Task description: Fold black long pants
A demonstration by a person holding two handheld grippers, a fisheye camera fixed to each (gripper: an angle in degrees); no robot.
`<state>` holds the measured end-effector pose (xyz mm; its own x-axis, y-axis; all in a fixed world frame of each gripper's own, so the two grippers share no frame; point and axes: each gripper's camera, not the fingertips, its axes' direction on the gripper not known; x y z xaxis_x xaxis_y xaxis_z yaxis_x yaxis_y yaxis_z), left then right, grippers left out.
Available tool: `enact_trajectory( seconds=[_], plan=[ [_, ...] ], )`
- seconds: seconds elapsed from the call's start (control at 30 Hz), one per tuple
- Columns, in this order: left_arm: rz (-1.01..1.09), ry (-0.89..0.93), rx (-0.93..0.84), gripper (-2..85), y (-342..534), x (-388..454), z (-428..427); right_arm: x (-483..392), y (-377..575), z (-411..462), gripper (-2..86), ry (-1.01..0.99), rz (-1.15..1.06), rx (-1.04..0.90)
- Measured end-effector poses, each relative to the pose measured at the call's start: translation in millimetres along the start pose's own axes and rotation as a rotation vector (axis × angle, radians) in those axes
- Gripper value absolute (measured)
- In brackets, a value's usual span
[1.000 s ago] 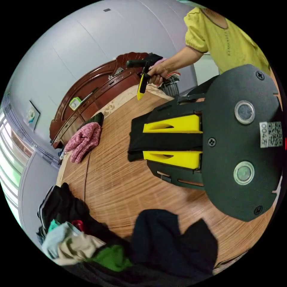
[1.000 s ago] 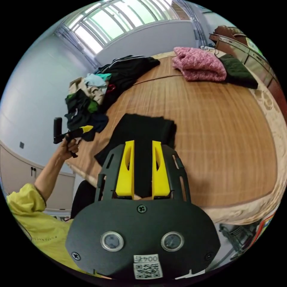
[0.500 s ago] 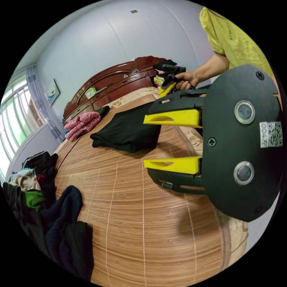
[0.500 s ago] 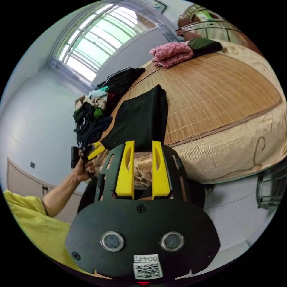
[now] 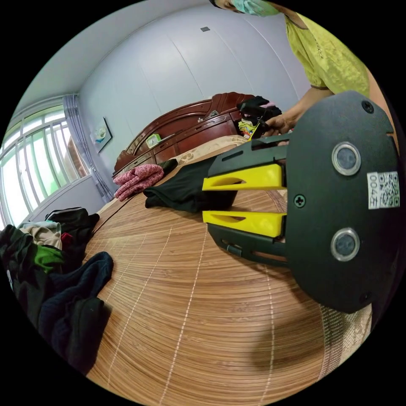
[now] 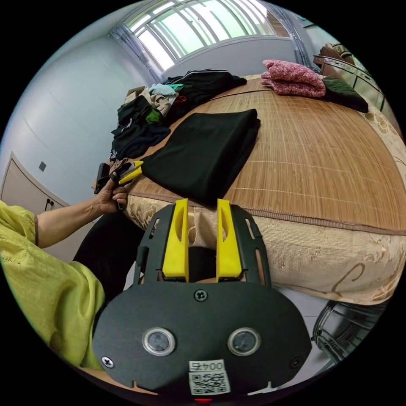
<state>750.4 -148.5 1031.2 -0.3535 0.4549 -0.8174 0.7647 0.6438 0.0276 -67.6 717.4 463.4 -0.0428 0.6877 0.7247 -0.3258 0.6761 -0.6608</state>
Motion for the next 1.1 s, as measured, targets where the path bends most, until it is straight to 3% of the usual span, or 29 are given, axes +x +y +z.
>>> enact_trajectory(
  seconds=[0.4,0.7,0.83,1.1],
  plan=[
    [-0.028,-0.122,-0.035,3.8,24.2,7.2,-2.5,26.8,-13.4,0.3,2.0,0.000,0.037,-0.066],
    [-0.049,-0.074,-0.030,2.9,39.9,21.2,-0.9,60.9,-10.4,-35.1,9.9,-0.174,0.319,0.056],
    [-0.087,-0.048,-0.026,2.8,42.4,32.2,7.0,65.2,-30.0,-15.4,11.9,-0.201,0.374,-0.048],
    [-0.062,-0.169,-0.076,2.5,43.4,74.1,15.4,33.5,-60.9,-3.4,3.7,-0.058,0.358,-0.187]
  ],
)
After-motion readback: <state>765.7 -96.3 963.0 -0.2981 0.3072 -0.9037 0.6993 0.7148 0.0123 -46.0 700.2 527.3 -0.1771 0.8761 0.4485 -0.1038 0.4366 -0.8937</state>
